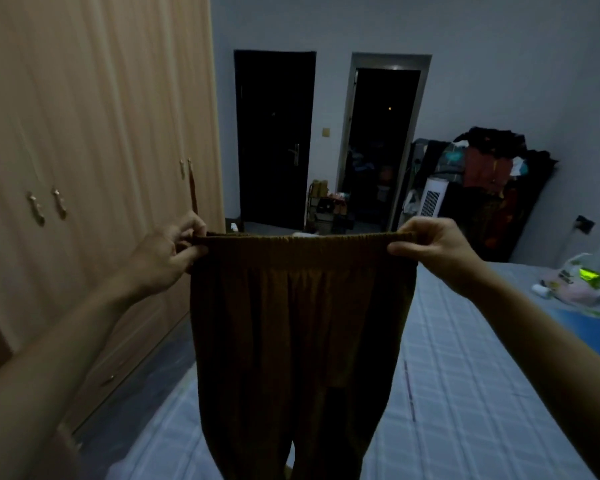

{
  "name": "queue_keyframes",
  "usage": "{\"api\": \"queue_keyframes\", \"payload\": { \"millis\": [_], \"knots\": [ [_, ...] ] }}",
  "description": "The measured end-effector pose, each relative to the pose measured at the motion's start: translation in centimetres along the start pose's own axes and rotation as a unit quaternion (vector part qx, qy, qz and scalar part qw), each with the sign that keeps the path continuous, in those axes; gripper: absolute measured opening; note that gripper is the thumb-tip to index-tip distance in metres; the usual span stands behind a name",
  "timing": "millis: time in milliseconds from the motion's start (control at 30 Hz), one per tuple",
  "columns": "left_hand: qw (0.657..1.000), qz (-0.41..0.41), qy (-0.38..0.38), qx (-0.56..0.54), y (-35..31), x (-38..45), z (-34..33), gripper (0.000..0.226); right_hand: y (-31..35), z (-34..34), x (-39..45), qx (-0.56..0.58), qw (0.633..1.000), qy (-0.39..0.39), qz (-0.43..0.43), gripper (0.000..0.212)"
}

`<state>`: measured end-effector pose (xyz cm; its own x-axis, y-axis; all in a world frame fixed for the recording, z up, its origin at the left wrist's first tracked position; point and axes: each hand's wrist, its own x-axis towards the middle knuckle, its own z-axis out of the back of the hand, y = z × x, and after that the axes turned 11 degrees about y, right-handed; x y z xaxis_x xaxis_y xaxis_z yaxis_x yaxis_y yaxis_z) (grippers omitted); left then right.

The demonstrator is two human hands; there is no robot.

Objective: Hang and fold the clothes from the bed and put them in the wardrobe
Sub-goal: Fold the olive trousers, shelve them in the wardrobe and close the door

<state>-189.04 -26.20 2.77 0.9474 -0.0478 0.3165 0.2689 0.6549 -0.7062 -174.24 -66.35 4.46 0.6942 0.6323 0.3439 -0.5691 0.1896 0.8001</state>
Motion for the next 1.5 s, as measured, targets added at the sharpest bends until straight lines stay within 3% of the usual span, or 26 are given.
{"api": "queue_keyframes", "payload": {
  "millis": [200,300,433,500,533,567,633,700,767,867,967,1067,1200,1267,1333,1400,1500],
  "knots": [
    [0.990,-0.006,0.012,-0.139,-0.2,-1.0,-0.3,0.020,-2.1,0.2,-1.5,0.092,0.991,0.070,-0.059,0.013],
    [0.978,0.013,0.024,-0.207,-0.6,-1.1,-0.6,0.033,-2.9,0.9,-2.3,0.123,0.981,0.113,-0.099,0.021],
    [0.955,0.020,0.152,-0.254,0.5,-0.9,0.0,0.039,-3.8,1.4,-3.4,0.161,0.960,0.164,-0.161,0.030],
    [0.927,0.050,0.203,-0.312,0.7,-0.1,-0.4,0.038,-4.2,0.9,-3.0,0.170,0.958,0.141,-0.184,0.028],
    [0.923,0.080,0.194,-0.324,0.5,0.9,-0.9,0.039,-4.5,0.4,-2.0,0.167,0.960,0.108,-0.200,0.027],
    [0.925,0.117,0.165,-0.322,0.3,2.2,-1.5,0.038,-4.7,-0.2,-0.7,0.156,0.961,0.061,-0.218,0.025],
    [0.945,0.191,0.028,-0.263,-0.3,5.7,-3.1,0.020,-4.6,-2.0,2.4,0.107,0.960,-0.053,-0.252,0.020],
    [0.948,0.205,-0.132,-0.204,-1.9,8.3,-5.0,0.011,-3.2,-4.1,4.7,0.065,0.962,-0.138,-0.227,0.014],
    [0.957,0.138,-0.186,-0.174,-4.5,8.8,-7.2,0.013,-0.9,-6.2,5.5,0.051,0.974,-0.162,-0.152,0.012],
    [0.979,0.023,-0.166,-0.115,-8.7,6.7,-10.5,0.014,2.9,-9.3,4.4,0.089,0.986,-0.137,-0.042,0.007],
    [0.981,-0.037,-0.162,-0.097,-10.6,5.1,-12.2,0.013,4.4,-11.3,3.4,0.120,0.985,-0.121,0.013,0.007],
    [0.984,-0.047,-0.121,-0.120,-10.6,4.4,-12.1,0.010,4.7,-11.7,2.6,0.173,0.982,-0.079,0.020,0.016],
    [0.986,-0.011,-0.029,-0.165,-9.8,3.4,-11.4,0.026,4.2,-11.6,2.1,0.157,0.986,-0.059,-0.006,0.026],
    [0.985,-0.006,-0.071,-0.157,-9.0,2.9,-10.9,0.020,3.7,-11.4,1.9,0.141,0.989,-0.037,-0.014,0.021],
    [0.987,0.006,-0.141,-0.081,-7.1,2.6,-9.9,0.014,3.6,-11.0,1.6,0.133,0.991,-0.017,-0.016,0.018],
    [0.992,0.018,-0.121,-0.016,-5.2,2.2,-8.6,0.035,3.9,-10.4,1.3,0.129,0.992,-0.003,-0.007,0.016],
    [0.997,0.043,0.038,-0.044,-3.6,1.2,-7.2,0.083,4.2,-9.4,1.3,0.118,0.993,-0.009,0.011,0.014]
  ]
}}
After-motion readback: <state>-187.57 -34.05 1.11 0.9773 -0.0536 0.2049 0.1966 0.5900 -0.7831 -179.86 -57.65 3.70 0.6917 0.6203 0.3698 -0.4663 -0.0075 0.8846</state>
